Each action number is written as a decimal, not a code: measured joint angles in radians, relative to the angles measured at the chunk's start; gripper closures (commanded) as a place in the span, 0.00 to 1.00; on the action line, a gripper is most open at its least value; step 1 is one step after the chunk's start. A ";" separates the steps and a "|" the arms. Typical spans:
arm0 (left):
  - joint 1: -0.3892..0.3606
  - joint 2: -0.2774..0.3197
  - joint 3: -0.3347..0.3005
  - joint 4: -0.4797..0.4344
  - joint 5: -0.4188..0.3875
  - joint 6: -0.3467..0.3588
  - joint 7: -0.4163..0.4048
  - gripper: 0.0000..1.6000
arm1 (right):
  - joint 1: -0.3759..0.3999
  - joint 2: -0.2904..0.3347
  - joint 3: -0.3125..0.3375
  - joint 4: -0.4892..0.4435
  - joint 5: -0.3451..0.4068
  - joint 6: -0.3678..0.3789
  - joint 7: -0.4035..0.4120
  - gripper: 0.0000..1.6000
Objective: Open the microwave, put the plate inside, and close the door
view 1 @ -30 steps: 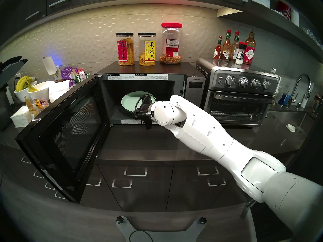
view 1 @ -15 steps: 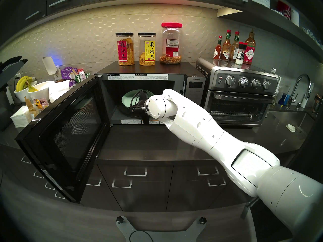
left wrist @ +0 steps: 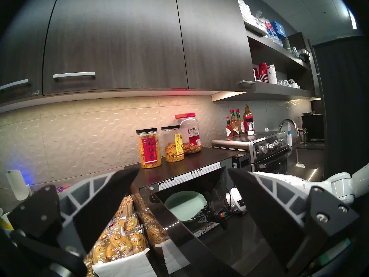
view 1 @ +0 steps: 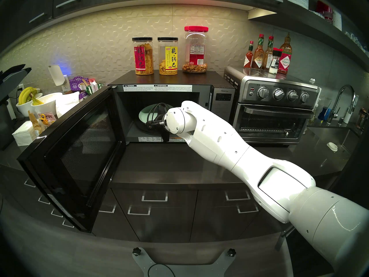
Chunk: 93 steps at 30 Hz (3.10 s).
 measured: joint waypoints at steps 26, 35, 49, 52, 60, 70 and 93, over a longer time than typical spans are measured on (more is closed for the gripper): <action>0.000 0.000 0.000 0.000 -0.002 0.000 0.000 0.00 | 0.038 -0.081 0.037 0.190 -0.017 -0.024 -0.031 1.00; 0.000 0.000 0.000 0.000 -0.003 0.000 0.000 0.00 | 0.055 -0.111 0.053 0.250 -0.002 -0.035 -0.031 1.00; 0.000 0.000 0.000 0.000 -0.003 0.000 0.000 0.00 | 0.088 -0.162 0.067 0.364 0.005 -0.048 -0.043 1.00; 0.000 0.000 0.000 0.000 -0.003 0.000 0.000 0.00 | 0.096 -0.173 0.070 0.389 0.005 -0.051 -0.048 1.00; 0.001 0.000 0.000 0.000 -0.004 0.000 0.000 0.00 | 0.116 -0.200 0.075 0.455 0.006 -0.062 -0.059 1.00; 0.001 0.000 0.000 0.000 -0.004 0.000 0.000 0.00 | 0.137 -0.229 0.085 0.529 0.007 -0.078 -0.079 1.00; 0.001 0.000 0.000 0.000 -0.004 0.000 0.000 0.00 | 0.162 -0.255 0.099 0.576 0.008 -0.124 -0.111 0.61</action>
